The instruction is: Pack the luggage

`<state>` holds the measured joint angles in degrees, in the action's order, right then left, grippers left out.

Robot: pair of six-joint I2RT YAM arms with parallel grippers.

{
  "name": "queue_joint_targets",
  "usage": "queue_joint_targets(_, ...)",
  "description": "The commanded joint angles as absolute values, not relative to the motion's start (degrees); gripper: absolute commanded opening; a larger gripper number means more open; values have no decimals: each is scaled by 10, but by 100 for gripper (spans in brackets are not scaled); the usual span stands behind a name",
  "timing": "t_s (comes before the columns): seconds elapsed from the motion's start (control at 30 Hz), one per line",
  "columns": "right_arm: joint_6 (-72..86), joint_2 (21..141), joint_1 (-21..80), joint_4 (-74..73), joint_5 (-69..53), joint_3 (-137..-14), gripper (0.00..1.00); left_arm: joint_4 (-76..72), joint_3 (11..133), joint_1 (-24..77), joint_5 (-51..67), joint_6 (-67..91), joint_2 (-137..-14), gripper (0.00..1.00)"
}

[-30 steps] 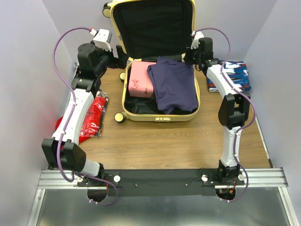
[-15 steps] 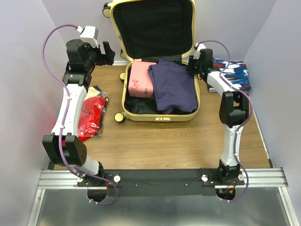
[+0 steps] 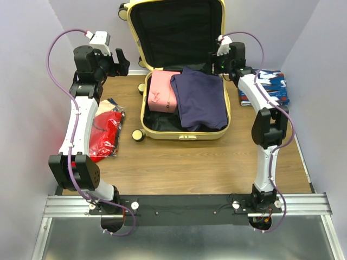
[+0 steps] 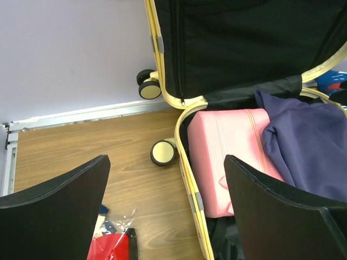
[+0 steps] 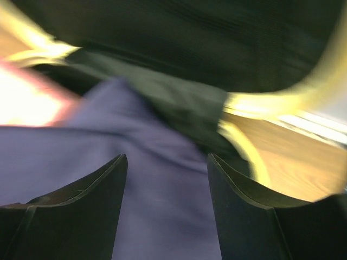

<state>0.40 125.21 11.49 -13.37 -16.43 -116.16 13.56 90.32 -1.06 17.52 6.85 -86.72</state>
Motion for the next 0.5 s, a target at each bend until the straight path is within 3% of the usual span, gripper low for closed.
queue_joint_targets(0.0,-2,1237,173,-150,-250,-1150,66,149,908,-16,185,62,-865,96)
queue_joint_targets(0.23,20,1311,213,-149,-264,-1195,61,164,905,-21,173,54,-865,96)
queue_joint_targets(0.47,6,1369,213,-148,-189,-1160,58,178,899,-32,165,47,-867,96)
